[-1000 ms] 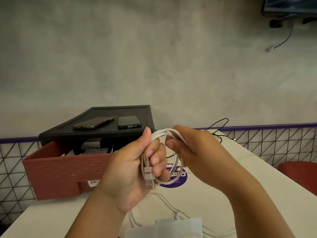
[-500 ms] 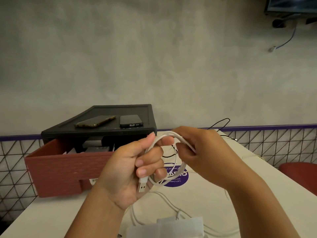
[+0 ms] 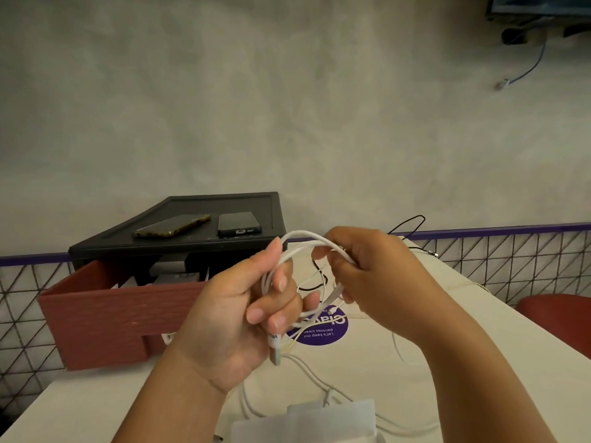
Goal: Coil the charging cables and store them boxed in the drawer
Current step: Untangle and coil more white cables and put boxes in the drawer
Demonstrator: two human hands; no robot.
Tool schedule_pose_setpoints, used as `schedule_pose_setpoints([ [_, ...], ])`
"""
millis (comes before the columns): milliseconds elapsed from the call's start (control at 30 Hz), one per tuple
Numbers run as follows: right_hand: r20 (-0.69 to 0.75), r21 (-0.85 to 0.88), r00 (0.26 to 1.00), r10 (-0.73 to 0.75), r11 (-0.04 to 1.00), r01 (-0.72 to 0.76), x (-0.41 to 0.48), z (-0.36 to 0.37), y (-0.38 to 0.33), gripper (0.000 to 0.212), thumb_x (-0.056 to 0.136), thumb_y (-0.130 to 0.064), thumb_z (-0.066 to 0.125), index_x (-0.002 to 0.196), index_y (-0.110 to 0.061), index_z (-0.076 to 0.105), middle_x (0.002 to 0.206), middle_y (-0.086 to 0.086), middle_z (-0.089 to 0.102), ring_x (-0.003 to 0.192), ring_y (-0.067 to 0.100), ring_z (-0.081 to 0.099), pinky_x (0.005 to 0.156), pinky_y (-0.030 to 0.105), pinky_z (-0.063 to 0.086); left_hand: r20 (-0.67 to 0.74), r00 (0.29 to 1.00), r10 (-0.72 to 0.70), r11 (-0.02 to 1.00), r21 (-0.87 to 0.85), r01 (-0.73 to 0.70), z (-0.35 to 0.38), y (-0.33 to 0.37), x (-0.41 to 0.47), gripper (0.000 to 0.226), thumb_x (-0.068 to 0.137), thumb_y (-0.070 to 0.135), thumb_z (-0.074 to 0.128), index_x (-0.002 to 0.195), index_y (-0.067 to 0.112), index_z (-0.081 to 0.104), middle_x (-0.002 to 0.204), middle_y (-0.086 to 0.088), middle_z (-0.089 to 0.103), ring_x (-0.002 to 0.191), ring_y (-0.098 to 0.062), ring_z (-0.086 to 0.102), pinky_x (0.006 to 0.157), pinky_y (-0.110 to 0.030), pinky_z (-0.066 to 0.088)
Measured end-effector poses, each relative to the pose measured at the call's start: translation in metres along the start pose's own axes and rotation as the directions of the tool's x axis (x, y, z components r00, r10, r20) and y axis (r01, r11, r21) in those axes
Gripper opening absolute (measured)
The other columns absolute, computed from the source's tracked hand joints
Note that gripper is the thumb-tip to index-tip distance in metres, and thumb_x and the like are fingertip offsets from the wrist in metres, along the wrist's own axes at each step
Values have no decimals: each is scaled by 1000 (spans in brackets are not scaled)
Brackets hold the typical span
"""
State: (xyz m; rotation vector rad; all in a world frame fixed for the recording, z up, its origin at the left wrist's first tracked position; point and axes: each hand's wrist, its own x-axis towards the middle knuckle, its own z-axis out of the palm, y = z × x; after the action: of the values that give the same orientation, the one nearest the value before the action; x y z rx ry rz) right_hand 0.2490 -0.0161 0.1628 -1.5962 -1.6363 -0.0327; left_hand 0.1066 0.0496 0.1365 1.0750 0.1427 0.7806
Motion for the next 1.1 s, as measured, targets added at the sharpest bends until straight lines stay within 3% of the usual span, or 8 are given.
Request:
schedule_pose_setpoints([
  [300, -192, 478, 961, 198, 874, -84, 6, -17, 29, 28, 93, -24, 51, 71, -18, 67, 42, -11, 32, 40, 3, 23, 39, 14, 21, -28, 999, -20, 1000, 13, 21, -4, 8, -2, 36, 72, 38, 55, 45, 15, 48, 32, 9, 23, 24, -3, 23, 46, -24, 48],
  [467, -269, 468, 923, 275, 875, -124, 8, -17, 40, 30, 93, -26, 53, 65, -17, 63, 42, -12, 33, 40, 4, 24, 39, 14, 22, -3, 1000, 16, 1000, 2, -16, 0, 7, -1, 33, 75, 35, 68, 53, 11, 61, 34, 9, 20, 25, -2, 20, 42, -21, 44],
  [600, -307, 343, 926, 218, 933, -106, 5, -21, 42, 22, 85, -23, 65, 63, -19, 61, 43, -12, 40, 43, 5, 30, 39, 12, 24, 366, 928, 71, 959, -280, 37, -21, 15, 5, 47, 99, 31, 39, 121, -7, 56, 54, 0, 31, 47, -12, 32, 76, -29, 49],
  [700, -151, 242, 981, 120, 967, -81, 0, -24, 38, 12, 80, -27, 69, 70, -24, 64, 48, -8, 40, 46, 6, 32, 46, 17, 29, 113, 968, 223, 970, -121, -209, -29, 23, -1, 54, 105, 28, 21, 140, -13, 15, 63, -9, 41, 57, -17, 38, 91, -33, 42],
  [833, -20, 248, 999, -29, 968, 33, -3, -23, 30, 12, 78, -35, 66, 88, -41, 64, 48, -9, 36, 48, 5, 32, 50, 15, 32, -124, 936, 329, 934, -101, -341, -28, 21, -1, 48, 89, 28, 40, 127, -2, 49, 44, 9, 32, 34, -4, 32, 58, -17, 50],
  [967, -158, 502, 978, -139, 841, 201, -5, -18, 14, 13, 80, -30, 62, 88, -34, 72, 47, -11, 38, 47, 6, 27, 45, 14, 26, -99, 938, 334, 910, -225, -348, -36, 28, 1, 48, 92, 24, 37, 130, -4, 47, 46, 8, 34, 36, -6, 34, 60, -19, 51],
  [1033, -254, 546, 962, -100, 806, 228, -2, -17, 14, 16, 78, -28, 59, 82, -33, 74, 45, -11, 38, 46, 5, 26, 44, 12, 24, 79, 974, 212, 917, -362, -170, -41, 31, 0, 49, 102, 21, 24, 139, -11, 30, 59, -5, 47, 50, -15, 42, 83, -30, 49],
  [1100, -286, 612, 958, 19, 773, 168, 1, -17, 22, 15, 79, -28, 62, 81, -35, 75, 46, -12, 35, 45, 4, 26, 43, 12, 24, 4, 985, 171, 965, -203, -167, -43, 27, -14, 52, 105, 25, 11, 140, -9, 28, 69, -12, 40, 63, -21, 36, 96, -36, 36],
])
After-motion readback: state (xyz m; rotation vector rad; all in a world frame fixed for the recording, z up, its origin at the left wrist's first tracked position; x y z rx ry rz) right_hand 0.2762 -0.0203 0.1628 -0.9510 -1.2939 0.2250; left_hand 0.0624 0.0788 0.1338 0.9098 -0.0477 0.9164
